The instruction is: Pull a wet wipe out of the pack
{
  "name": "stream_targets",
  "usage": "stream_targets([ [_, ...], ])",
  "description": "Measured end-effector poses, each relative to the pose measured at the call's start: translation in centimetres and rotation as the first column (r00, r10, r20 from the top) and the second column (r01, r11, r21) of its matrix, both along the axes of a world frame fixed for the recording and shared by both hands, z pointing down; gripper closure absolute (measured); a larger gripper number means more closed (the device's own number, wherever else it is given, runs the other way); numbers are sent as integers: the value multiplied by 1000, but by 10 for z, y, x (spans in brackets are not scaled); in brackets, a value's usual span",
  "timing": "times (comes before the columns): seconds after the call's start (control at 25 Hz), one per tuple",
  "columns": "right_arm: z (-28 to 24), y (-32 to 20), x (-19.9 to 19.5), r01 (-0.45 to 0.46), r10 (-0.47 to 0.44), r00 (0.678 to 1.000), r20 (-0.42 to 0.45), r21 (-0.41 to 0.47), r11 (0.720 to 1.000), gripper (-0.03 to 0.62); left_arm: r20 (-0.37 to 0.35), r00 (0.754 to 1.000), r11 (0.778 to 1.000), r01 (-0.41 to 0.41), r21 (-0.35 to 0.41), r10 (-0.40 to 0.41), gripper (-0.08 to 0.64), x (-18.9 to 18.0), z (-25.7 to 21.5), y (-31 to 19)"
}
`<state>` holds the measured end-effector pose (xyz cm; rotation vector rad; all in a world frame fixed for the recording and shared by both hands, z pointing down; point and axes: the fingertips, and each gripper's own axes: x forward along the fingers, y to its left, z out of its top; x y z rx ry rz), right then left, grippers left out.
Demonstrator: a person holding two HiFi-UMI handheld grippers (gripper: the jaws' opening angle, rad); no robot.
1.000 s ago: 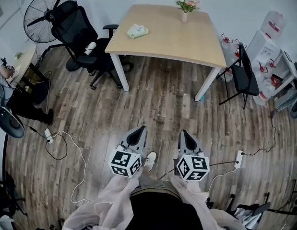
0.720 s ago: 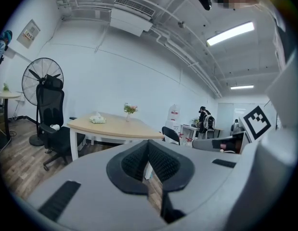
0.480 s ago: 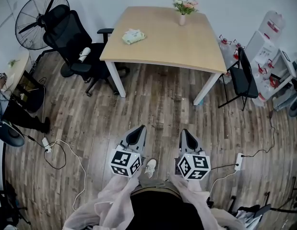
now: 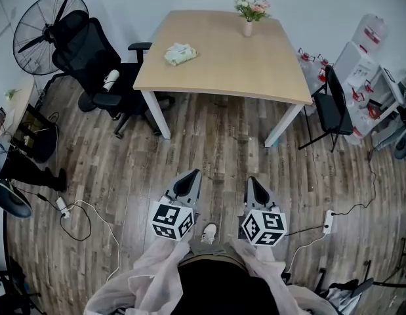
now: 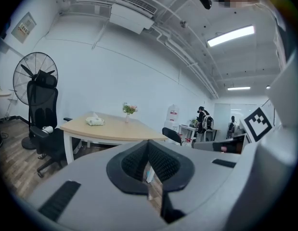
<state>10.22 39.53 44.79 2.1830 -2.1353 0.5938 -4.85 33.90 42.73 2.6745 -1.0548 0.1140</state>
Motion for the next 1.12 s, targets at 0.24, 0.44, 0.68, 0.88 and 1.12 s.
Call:
stream_targets([
  [0.24, 3, -10, -3, -7, 7, 1000, 0, -9, 1000, 581, -1, 1000, 1000, -13, -10, 13, 549, -1, 4, -10],
  [0.44, 2, -15, -3, -14, 14, 1000, 10, -16, 1000, 581, 9, 1000, 1000, -25, -19, 25, 549, -1, 6, -12],
  [0.68, 7, -23, -2, -12, 12, 1000, 9, -31, 999, 581, 13, 1000, 1000, -9, -26, 9, 549, -4, 10, -22],
  [0.88, 14, -37, -1, -8, 8, 1000, 8, -54, 999, 581, 8, 1000, 1000, 10, -21, -10, 549, -4, 9, -40],
  [1.12, 18, -62, 15, -18, 19, 1000, 8, -59, 998, 581, 7, 1000, 999, 16, -32, -16, 549, 5, 14, -62],
])
